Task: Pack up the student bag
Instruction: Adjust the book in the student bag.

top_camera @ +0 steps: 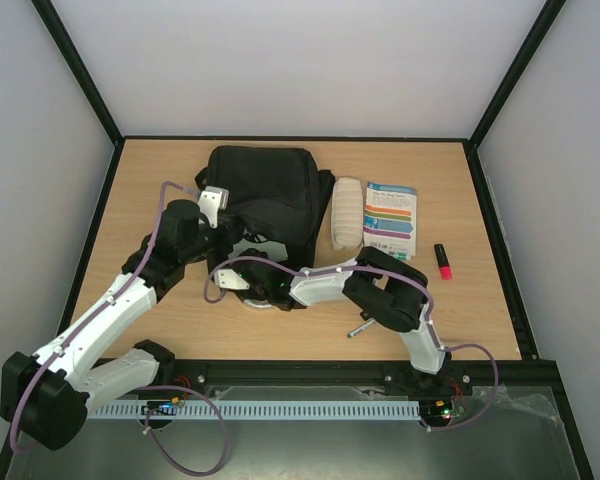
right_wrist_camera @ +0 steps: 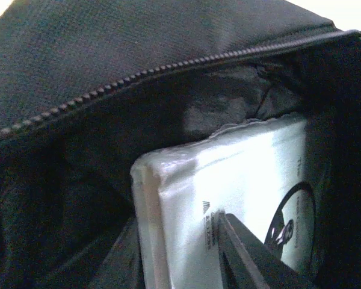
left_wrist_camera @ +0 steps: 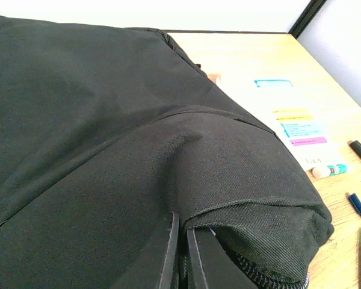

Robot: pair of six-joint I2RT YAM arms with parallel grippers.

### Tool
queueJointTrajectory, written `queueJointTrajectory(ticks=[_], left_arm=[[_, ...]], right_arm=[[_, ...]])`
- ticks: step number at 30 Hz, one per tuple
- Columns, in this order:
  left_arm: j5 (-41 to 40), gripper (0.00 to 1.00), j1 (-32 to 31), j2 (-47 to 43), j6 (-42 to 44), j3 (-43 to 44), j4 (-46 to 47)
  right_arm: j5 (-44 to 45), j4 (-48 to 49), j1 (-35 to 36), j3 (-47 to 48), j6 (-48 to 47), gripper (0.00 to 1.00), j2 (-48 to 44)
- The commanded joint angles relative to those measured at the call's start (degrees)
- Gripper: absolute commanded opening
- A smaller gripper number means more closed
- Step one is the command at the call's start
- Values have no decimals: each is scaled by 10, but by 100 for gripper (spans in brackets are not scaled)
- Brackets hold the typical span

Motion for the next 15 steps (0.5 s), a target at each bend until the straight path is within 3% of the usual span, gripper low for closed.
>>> queueJointTrajectory(ticks=[1,7,15], left_arm=[[22,2,2,-30,-10,4,67],[25,2,2,-43,-10,-1,69],[26,2,3,-52,-12,-5,72]], right_arm=[[45,61,-3,34,1,31,39],[58,36,-37,85,37,16,63],[124,11,-58,151,60,12,124]])
